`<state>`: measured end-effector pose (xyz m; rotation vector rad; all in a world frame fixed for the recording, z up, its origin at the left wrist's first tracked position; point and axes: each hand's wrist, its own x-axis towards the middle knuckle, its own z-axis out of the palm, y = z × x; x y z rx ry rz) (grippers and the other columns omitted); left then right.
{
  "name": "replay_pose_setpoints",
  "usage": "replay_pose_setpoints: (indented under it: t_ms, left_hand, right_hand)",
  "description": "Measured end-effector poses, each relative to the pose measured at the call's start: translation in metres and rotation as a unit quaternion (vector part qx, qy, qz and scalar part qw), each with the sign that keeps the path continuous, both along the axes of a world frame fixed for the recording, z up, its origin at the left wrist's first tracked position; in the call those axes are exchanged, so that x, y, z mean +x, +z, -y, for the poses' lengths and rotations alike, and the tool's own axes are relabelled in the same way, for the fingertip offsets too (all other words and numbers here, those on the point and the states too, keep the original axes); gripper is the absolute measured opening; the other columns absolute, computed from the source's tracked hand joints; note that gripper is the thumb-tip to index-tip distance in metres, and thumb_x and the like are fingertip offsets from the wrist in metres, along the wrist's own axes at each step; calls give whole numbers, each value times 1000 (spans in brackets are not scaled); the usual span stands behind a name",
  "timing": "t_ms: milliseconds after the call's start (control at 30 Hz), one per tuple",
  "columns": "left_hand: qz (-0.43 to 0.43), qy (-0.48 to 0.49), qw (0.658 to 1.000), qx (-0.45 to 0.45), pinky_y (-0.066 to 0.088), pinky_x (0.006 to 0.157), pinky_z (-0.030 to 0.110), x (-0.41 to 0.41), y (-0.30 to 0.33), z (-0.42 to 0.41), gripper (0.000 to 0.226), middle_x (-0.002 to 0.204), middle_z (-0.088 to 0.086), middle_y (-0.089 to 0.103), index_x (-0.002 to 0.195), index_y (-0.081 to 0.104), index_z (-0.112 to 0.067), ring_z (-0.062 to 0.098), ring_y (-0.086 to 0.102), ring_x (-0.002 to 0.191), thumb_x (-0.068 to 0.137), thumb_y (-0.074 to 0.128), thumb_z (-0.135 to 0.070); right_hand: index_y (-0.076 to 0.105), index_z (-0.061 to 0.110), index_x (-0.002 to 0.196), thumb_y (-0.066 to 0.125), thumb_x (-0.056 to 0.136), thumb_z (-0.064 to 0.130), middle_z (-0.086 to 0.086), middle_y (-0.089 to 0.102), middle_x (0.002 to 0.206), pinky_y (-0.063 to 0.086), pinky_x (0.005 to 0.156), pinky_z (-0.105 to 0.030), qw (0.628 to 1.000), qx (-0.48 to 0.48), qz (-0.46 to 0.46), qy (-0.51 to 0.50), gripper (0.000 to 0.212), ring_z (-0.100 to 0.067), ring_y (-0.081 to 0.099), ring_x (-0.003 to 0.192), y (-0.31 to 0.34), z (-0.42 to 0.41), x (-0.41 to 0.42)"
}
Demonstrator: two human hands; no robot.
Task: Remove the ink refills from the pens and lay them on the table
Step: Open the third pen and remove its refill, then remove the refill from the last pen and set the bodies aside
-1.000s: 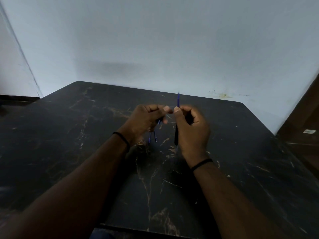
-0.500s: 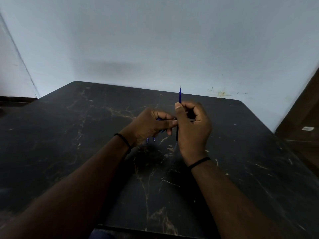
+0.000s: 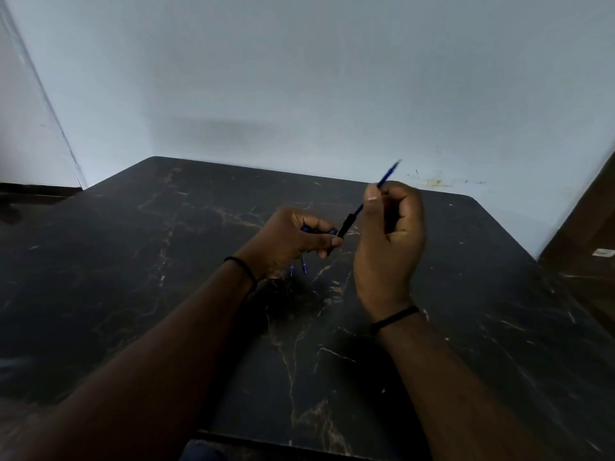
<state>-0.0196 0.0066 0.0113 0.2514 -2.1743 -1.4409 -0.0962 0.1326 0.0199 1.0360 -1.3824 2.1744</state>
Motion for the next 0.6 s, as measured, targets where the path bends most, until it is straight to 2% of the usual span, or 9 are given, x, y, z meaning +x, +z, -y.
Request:
replay_pose_setpoints:
  t_ms: [67, 133, 200, 267, 333, 400, 467, 533, 600]
  left_hand:
    - [-1, 27, 1000, -2, 37, 45, 6, 3, 1, 8, 14, 55, -6, 67, 92, 74, 5, -3, 49, 40, 85, 73, -7]
    - [-24, 70, 997, 14, 34, 43, 14, 6, 1, 18, 10, 59, 0, 68, 89, 77, -5, 4, 42, 41, 86, 73, -14]
    - [-70, 129, 988, 57, 29, 41, 18, 7, 1, 29, 8, 61, 4, 68, 88, 77, -11, 8, 35, 41, 86, 73, -18]
    - [-116, 178, 972, 103, 27, 39, 17, 10, 1, 39, 9, 61, 3, 68, 88, 77, -12, 8, 30, 38, 88, 71, -20]
    - [-148, 202, 958, 138, 26, 39, 18, 13, 2, 45, 12, 62, 3, 66, 90, 76, -11, 8, 28, 37, 90, 70, -21]
    - [-163, 213, 950, 157, 26, 38, 18, 14, 2, 47, 15, 62, 4, 65, 93, 75, -8, 8, 28, 36, 90, 69, -21]
    - [-163, 220, 949, 157, 27, 38, 18, 13, 2, 46, 17, 60, 2, 65, 96, 74, -6, 8, 28, 35, 91, 68, -21]
    - [-158, 222, 951, 149, 29, 39, 19, 13, 2, 45, 18, 60, 1, 65, 97, 74, -5, 8, 29, 35, 92, 67, -20]
    - [-156, 223, 952, 142, 30, 40, 20, 13, 2, 44, 20, 61, 2, 65, 98, 74, -2, 9, 30, 36, 91, 67, -20]
  right_hand:
    - [51, 27, 96, 54, 100, 15, 15, 55, 82, 44, 64, -20, 998, -48, -28, -6, 12, -2, 50, 68, 3, 0, -1]
    - [49, 29, 96, 52, 101, 19, 14, 55, 80, 44, 61, -24, 997, -54, -43, -14, 12, -7, 51, 66, 1, -1, -1]
    - [51, 30, 96, 54, 100, 23, 5, 57, 78, 46, 60, -28, 997, 8, -76, -28, 9, -16, 54, 65, -5, 0, -2]
    - [56, 25, 99, 57, 98, 23, 5, 58, 82, 48, 64, -25, 980, 124, -146, -51, 2, -11, 55, 71, -13, 3, -4]
    - [61, 17, 100, 60, 97, 19, 3, 61, 87, 51, 67, -35, 944, 230, -231, -58, 4, -15, 56, 77, -18, 7, -3]
    - [67, 12, 100, 63, 93, 12, -5, 64, 88, 51, 67, -41, 895, 290, -327, -89, 7, -25, 58, 78, -20, 12, -2]
    - [69, 11, 101, 67, 87, 7, -9, 66, 85, 50, 63, -39, 846, 335, -398, -116, 14, -30, 59, 77, -22, 19, 1]
    - [70, 12, 101, 66, 85, 7, -9, 66, 84, 44, 65, -37, 804, 373, -449, -116, 18, -28, 58, 77, -25, 25, 5]
    - [69, 14, 102, 64, 86, 11, -7, 65, 84, 42, 68, -35, 783, 397, -467, -98, 17, -26, 57, 79, -28, 32, 7]
